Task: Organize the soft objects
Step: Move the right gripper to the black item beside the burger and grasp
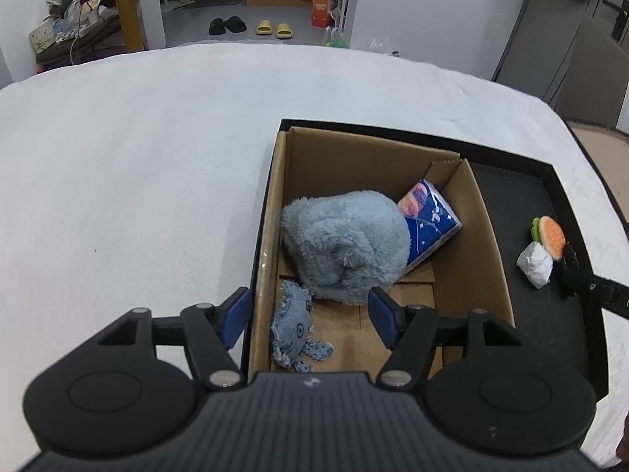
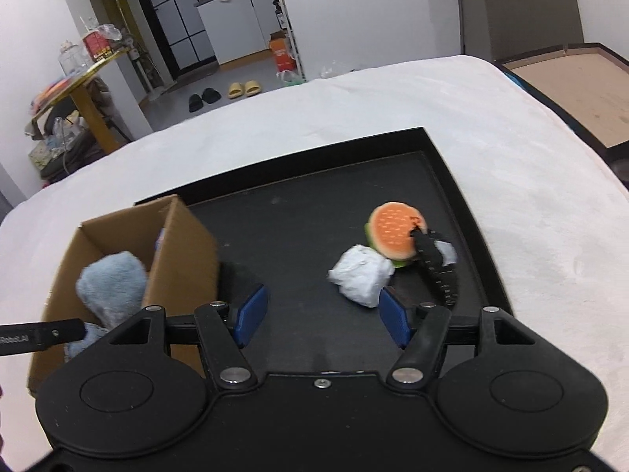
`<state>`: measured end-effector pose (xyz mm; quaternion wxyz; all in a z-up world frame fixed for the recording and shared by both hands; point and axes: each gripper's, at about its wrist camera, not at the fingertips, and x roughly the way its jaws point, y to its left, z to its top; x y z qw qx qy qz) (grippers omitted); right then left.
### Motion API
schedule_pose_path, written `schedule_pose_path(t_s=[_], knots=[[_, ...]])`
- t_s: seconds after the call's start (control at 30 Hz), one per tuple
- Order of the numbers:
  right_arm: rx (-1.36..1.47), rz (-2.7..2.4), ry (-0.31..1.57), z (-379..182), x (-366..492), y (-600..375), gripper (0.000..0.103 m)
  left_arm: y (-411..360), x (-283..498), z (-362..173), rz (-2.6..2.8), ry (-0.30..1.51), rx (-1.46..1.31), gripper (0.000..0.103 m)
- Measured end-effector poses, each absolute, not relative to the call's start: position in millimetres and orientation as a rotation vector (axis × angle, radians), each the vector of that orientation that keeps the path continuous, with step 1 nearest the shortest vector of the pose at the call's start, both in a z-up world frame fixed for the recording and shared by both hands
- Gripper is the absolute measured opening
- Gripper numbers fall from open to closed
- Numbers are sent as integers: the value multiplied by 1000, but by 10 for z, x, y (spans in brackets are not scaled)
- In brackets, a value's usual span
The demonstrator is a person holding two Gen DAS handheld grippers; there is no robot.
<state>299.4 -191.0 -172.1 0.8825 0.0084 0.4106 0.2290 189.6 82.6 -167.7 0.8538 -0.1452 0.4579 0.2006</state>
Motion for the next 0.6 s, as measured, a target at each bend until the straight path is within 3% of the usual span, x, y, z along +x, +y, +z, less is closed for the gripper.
schedule_pose_path(t_s=[0.6], knots=[[-169,331,849,-2095,3397,-2144,63,748,2105,-1740,474,994,-255,66]])
